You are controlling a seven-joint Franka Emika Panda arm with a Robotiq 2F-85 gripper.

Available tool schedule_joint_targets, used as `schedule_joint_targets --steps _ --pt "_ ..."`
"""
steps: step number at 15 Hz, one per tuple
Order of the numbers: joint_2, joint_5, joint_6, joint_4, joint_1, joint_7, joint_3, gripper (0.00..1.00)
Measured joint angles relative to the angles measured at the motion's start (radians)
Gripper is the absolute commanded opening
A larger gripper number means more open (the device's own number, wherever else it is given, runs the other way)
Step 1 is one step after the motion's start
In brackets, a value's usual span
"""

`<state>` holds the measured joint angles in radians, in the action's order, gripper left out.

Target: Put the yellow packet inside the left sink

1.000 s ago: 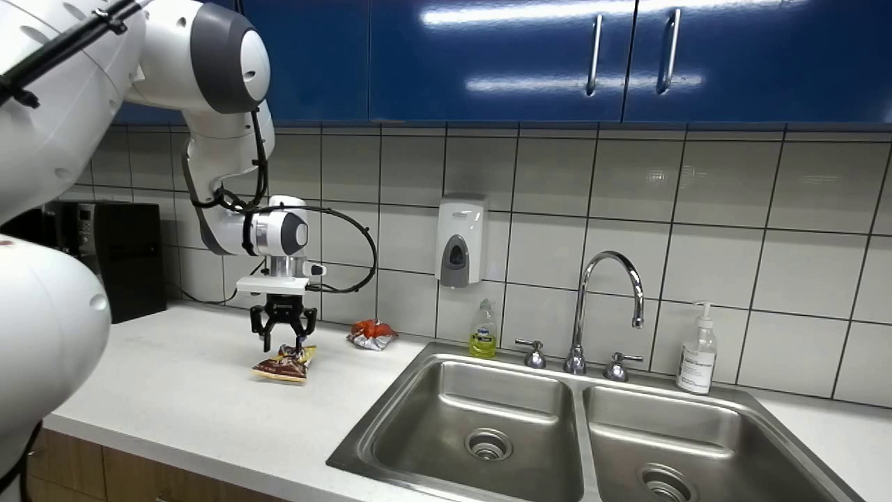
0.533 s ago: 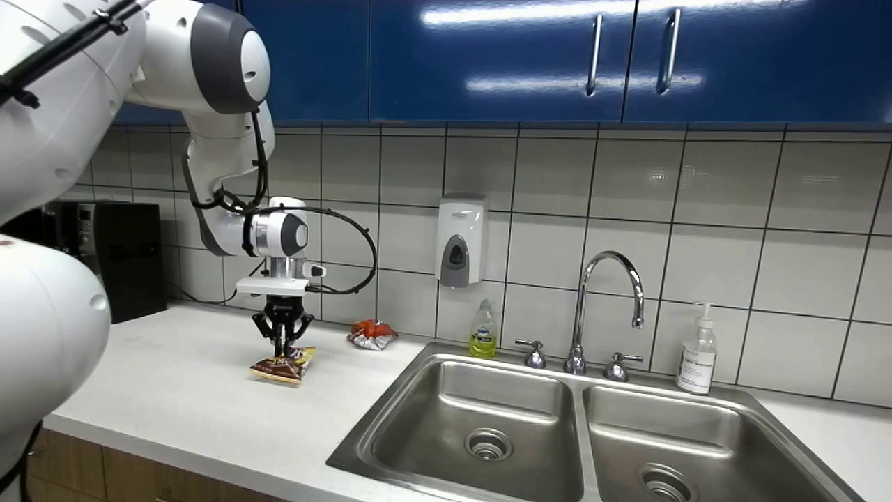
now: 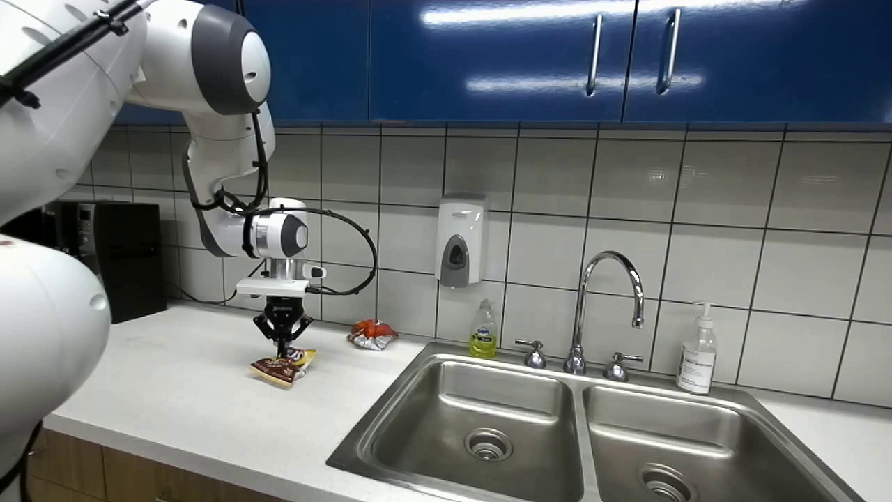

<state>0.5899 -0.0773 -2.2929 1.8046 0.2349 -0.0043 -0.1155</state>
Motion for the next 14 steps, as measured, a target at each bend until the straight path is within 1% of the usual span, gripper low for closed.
schedule_joint_targets --steps 8,14 --pt "-0.019 0.006 0.0 0.0 -0.002 0.005 0.0 0.0" --pt "-0.117 0.019 0.004 0.03 0.0 0.029 -0.006 0.0"
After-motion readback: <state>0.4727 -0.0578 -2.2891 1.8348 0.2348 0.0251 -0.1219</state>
